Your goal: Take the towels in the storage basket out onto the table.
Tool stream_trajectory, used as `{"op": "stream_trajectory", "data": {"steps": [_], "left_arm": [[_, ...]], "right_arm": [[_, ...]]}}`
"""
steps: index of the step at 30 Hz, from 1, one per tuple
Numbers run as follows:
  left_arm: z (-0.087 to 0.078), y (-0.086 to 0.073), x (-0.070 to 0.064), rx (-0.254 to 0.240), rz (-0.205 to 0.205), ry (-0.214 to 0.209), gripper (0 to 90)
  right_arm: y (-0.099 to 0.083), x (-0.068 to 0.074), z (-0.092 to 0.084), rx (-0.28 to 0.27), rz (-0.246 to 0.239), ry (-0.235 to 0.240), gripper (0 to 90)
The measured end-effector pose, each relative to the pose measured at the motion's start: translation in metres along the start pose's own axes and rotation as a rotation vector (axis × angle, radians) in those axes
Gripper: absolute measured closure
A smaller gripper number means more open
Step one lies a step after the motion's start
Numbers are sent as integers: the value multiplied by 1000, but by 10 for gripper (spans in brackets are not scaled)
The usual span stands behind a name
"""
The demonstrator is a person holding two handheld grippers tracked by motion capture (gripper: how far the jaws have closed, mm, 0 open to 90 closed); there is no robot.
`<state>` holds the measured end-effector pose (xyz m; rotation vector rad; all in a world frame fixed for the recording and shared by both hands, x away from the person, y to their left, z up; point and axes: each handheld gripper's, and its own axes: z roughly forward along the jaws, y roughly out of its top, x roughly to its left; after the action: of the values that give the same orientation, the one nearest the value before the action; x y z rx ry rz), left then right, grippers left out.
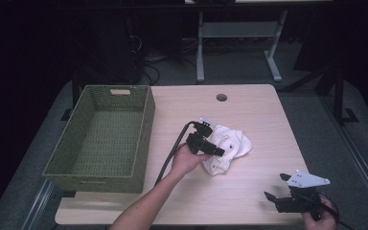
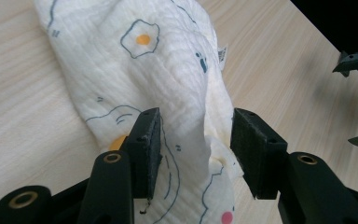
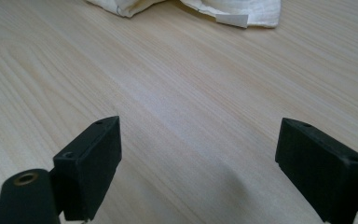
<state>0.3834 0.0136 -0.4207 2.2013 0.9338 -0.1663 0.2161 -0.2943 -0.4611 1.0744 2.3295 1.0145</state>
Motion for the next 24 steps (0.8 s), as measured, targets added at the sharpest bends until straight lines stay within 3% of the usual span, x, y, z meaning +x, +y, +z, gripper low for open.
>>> {"op": "stream_trajectory", "data": {"steps": [6,12,24], "left_arm": [[-9,-7,0,-42,0,-21,469],[-12,-14,-5,-26,44,0,411],[-25,-34,-8,-87,46,-21,359]], "right_arm": [[-1,0,0,1,-1,-3,140],[-1,-1,1,4,5,-2,140],[-2,-1,2,10,6,-6,140]]}}
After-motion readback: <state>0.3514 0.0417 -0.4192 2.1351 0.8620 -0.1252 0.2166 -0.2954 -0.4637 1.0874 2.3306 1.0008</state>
